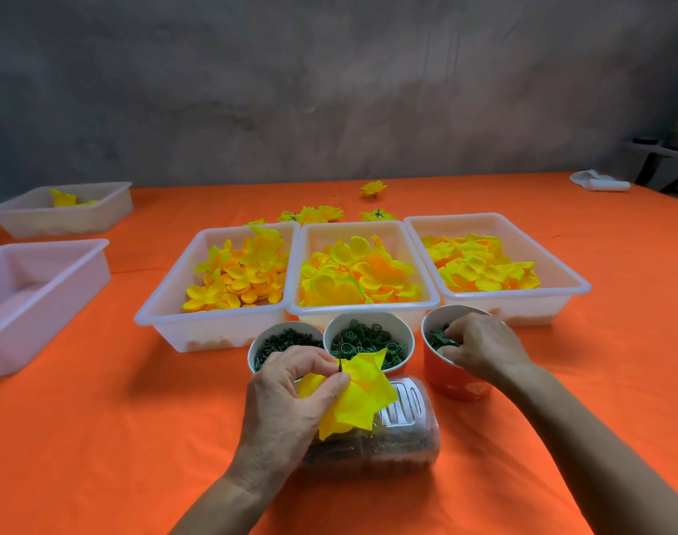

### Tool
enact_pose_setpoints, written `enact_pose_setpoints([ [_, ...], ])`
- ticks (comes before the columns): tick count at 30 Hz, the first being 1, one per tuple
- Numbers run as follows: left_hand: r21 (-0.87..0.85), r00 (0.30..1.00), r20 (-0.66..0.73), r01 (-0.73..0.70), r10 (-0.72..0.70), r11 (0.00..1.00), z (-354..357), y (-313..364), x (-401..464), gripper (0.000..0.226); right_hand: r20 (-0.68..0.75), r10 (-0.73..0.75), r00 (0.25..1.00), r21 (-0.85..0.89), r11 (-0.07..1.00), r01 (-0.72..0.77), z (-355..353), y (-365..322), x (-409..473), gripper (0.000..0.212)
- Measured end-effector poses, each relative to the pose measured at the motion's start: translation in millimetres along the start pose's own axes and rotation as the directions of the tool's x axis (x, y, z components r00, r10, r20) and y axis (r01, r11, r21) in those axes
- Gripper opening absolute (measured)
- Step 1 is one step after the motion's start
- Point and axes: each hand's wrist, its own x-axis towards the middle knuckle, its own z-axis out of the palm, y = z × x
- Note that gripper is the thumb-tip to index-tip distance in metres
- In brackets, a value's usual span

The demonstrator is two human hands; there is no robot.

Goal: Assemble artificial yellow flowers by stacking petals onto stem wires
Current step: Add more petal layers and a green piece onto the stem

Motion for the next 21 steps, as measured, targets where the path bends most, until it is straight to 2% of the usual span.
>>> enact_pose_setpoints([
  [7, -0.018, 1.0, -0.004, 0.011, -0.011, 1.0, -0.1, -1.2, -1.3, 0.016, 0.018, -0.016, 1.0, 0.029, 0.999, 0.016, 0.8, 3.1, 10.5, 0.018],
  [10, -0.019, 1.0, 0.007, 0.009, -0.009, 1.0, -0.2, 0.4, -1.6, 0.016, 0.123, -0.081, 0.989, 0.003, 0.997, 0.081, -1.5, 4.9, 16.2, 0.009],
  [12, -0.019, 1.0, 0.008, 0.014, -0.014, 1.0, -0.8, 1.3, -1.8, 0.015, 0.147, -0.085, 0.985, 0.009, 0.996, 0.084, -2.9, 6.8, 18.3, 0.012],
  [18, 0.029, 1.0, 0.015, -0.016, 0.016, 0.999, -1.6, 3.9, 0.5, 0.02, 0.033, -0.033, 0.999, 0.284, 0.958, 0.022, -4.3, 15.1, 15.2, 0.014],
  [21, 0.062, 0.999, 0.022, -0.028, 0.027, 0.998, -1.9, 5.0, 1.8, 0.023, 0.01, -0.007, 1.0, 0.357, 0.934, 0.003, -7.0, 17.1, 12.8, 0.014],
])
